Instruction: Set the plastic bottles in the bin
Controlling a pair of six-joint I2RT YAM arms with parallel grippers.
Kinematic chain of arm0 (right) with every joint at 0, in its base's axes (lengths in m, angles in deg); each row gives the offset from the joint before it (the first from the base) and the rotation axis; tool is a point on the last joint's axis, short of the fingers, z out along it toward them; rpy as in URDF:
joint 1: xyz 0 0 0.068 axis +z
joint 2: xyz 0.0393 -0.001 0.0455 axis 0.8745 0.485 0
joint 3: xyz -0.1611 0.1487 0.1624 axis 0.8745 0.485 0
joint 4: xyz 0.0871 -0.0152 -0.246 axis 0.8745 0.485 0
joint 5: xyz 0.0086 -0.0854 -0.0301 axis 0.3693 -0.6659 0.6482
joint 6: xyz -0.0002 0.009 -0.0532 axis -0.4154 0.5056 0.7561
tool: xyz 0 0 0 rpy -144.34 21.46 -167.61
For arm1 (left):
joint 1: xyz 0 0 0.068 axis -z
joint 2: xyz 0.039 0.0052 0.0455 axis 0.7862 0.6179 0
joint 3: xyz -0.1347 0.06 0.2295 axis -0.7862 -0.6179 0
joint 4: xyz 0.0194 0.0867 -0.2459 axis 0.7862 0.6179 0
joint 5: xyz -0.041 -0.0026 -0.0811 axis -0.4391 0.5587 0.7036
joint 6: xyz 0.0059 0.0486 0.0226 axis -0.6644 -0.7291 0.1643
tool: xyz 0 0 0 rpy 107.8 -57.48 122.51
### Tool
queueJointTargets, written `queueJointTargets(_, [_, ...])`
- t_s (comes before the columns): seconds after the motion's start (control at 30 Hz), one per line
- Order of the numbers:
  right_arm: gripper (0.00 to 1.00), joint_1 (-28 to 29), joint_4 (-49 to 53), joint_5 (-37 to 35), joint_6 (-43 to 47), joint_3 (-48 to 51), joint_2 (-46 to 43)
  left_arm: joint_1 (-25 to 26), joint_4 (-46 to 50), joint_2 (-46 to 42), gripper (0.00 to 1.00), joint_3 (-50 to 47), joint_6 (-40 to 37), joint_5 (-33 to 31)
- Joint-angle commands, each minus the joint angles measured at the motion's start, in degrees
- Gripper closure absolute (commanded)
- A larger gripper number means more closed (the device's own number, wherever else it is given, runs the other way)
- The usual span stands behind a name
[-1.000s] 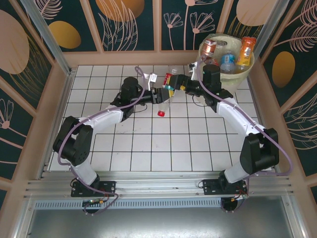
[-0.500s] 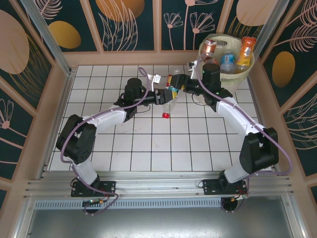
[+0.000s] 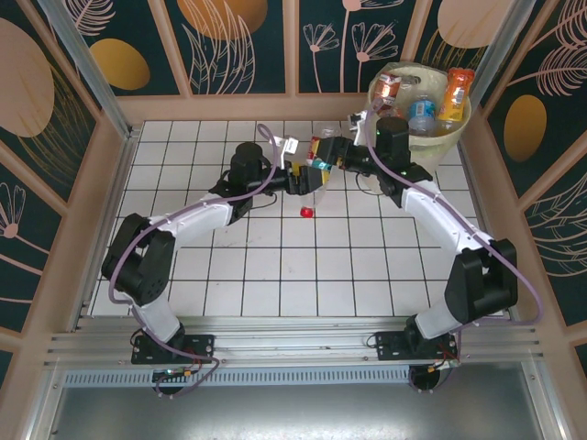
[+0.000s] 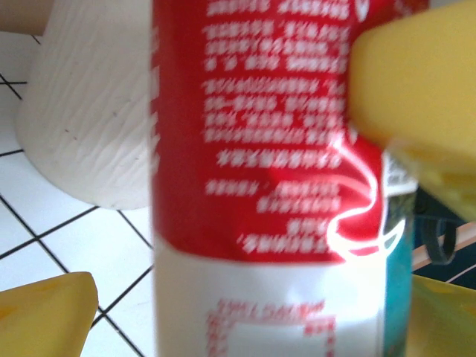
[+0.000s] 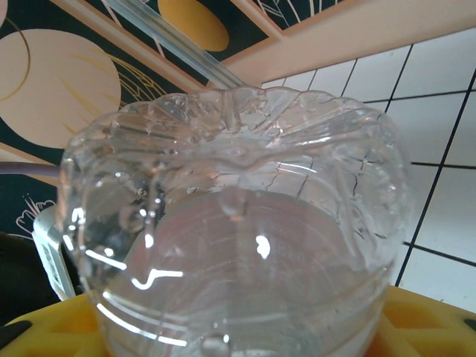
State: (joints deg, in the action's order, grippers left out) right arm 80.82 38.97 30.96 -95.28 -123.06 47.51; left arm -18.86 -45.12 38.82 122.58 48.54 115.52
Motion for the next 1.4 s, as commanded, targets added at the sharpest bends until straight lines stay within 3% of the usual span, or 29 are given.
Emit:
queueJointTargets(0.0, [0.43,-0.4,1.14,-2.46,3.27,0.2,-4.89,0.28,10.35,-3.69,0.01,2.71,-12.29,-3.99])
queueJointTargets(0.43, [0.43,-5.6,12.76,-15.59,13.61,-0.48,-19.15,0.24,18.0,-17.93,0.01,3.0,-24.17,-8.43])
queueJointTargets(0.63, [0.43,-7.22,16.12,-27.0,17.83,-6.01,-21.93,0.27,22.78,-23.97,0.01,4.81,-28.27,-11.57])
queueJointTargets(0.73, [0.43,-7.63,17.0,-33.15,19.12,-9.44,-21.22,0.26,25.3,-26.11,0.01,5.03,-29.72,-14.19])
queueJointTargets(0.97, [0.43,-9.58,20.76,-40.05,23.95,-23.94,-14.02,0.3,26.45,-32.42,0.02,0.2,-35.98,-18.89])
queueJointTargets(1.37, [0.44,-9.61,22.73,-60.3,31.35,-36.53,-1.95,0.23,27.37,-32.87,0.01,-0.17,-36.14,-18.96])
